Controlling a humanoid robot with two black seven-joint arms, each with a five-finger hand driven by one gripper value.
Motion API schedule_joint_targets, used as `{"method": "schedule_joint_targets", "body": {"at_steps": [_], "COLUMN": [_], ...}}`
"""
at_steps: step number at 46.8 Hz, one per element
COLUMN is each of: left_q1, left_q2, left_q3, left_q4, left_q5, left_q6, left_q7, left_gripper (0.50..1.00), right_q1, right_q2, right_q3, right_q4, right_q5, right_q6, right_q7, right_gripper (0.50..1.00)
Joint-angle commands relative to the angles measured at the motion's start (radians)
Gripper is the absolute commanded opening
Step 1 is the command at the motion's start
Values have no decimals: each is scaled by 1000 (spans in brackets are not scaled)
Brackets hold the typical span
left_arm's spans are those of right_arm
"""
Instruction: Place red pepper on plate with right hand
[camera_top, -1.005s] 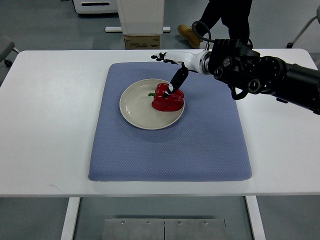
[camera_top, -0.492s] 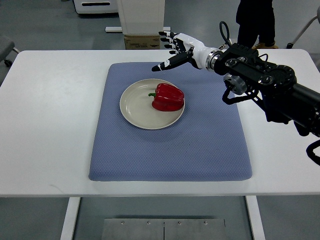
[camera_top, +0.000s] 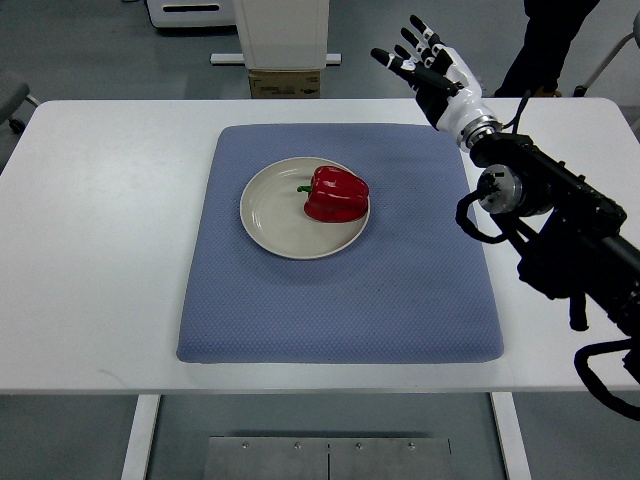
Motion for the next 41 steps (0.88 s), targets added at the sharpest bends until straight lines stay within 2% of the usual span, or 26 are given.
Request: {"method": "schedule_joint_targets", "body": {"at_steps": [1, 17, 24, 34, 41], "left_q1": [0, 0, 0, 0, 0], "left_q2": [0, 0, 0, 0, 0], "left_q3": [0, 0, 0, 0, 0], "left_q4": [0, 0, 0, 0, 0], "left_q5": [0, 0, 0, 0, 0], "left_q6": [0, 0, 0, 0, 0], "left_q7": [0, 0, 0, 0, 0], "left_gripper": [1000, 1000, 1000, 1000, 1000], "right_q1": [-21, -119, -151, -177, -190], "right_q2": [0, 0, -57, -130, -136], "right_q3": [9, 11, 17, 22, 31], "right_q4": [-5, -39, -54, -114, -137], "right_q5": [58, 91, 103, 161, 169], "right_q6": [5, 5, 6, 60, 80], "right_q7": [7, 5, 7, 7, 8], "right_gripper": [1000, 1000, 1000, 1000, 1000]}}
